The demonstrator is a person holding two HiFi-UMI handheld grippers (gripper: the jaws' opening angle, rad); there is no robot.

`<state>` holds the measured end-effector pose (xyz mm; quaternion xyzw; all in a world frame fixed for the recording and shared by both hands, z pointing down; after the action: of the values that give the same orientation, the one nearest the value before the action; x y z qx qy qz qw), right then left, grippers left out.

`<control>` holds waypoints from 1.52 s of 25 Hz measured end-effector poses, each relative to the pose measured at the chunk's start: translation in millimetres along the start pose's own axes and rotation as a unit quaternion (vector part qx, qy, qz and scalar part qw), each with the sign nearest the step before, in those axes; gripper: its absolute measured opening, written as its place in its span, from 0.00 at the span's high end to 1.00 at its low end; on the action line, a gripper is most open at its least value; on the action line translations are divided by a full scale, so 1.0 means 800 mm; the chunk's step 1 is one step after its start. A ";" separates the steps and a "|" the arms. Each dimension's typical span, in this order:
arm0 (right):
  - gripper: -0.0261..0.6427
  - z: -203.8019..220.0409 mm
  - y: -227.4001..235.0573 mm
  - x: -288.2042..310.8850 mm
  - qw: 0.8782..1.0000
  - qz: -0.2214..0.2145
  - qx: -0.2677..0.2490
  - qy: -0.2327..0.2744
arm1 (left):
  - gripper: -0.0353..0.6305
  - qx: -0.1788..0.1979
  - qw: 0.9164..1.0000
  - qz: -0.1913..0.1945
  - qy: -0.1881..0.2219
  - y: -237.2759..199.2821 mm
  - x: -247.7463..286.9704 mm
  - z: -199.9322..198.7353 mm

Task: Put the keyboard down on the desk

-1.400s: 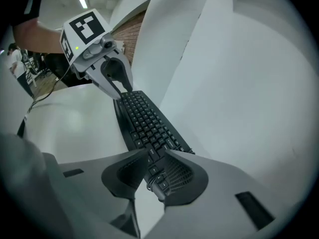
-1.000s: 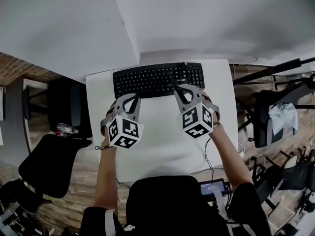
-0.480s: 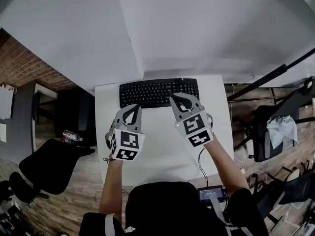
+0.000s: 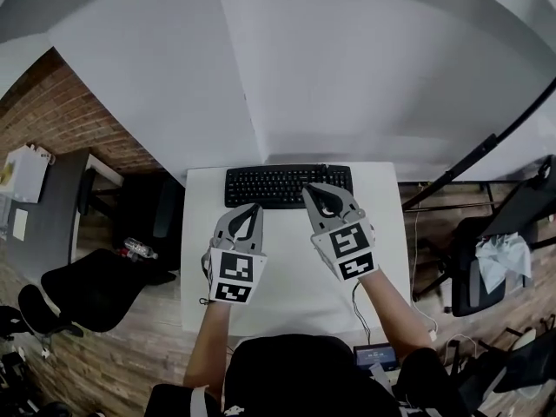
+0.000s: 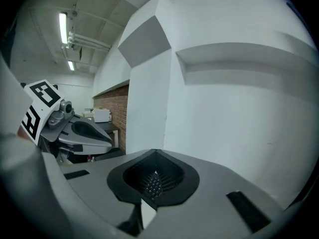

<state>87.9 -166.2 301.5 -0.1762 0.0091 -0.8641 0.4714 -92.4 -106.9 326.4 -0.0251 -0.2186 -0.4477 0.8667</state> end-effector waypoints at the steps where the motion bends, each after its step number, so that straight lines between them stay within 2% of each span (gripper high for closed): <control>1: 0.90 -0.001 0.004 -0.006 1.000 0.001 0.004 0.007 | 0.93 -0.002 1.000 -0.003 0.003 0.006 -0.001 -0.005; 10: 0.90 -0.013 0.014 -0.047 0.998 -0.007 0.015 0.052 | 0.93 -0.027 0.998 -0.027 0.047 0.041 -0.022 -0.035; 20: 0.90 -0.030 0.008 -0.059 0.996 -0.020 0.053 0.069 | 0.93 -0.020 0.997 -0.050 0.059 0.030 -0.059 -0.056; 28: 0.90 -0.047 -0.027 -0.079 0.995 -0.005 0.057 0.086 | 0.93 -0.032 0.995 -0.035 0.084 0.029 -0.095 -0.050; 38: 0.90 -0.056 -0.090 -0.127 0.994 0.015 0.052 0.098 | 0.93 -0.021 0.993 -0.026 0.110 0.046 -0.160 -0.039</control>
<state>65.9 -50.0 242.4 -0.0662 0.0129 -0.8694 0.4896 -116.9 5.5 252.8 0.0118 -0.1130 -0.4749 0.8727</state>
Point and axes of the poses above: the fingertips, and each gripper's own axes: x forward along the fingers, y to its right, z out of its underside, the point moved 10 cm from there along -x, backward along the fingers, and after that the axes turned 12 degrees about z, right-handed, at the moved point
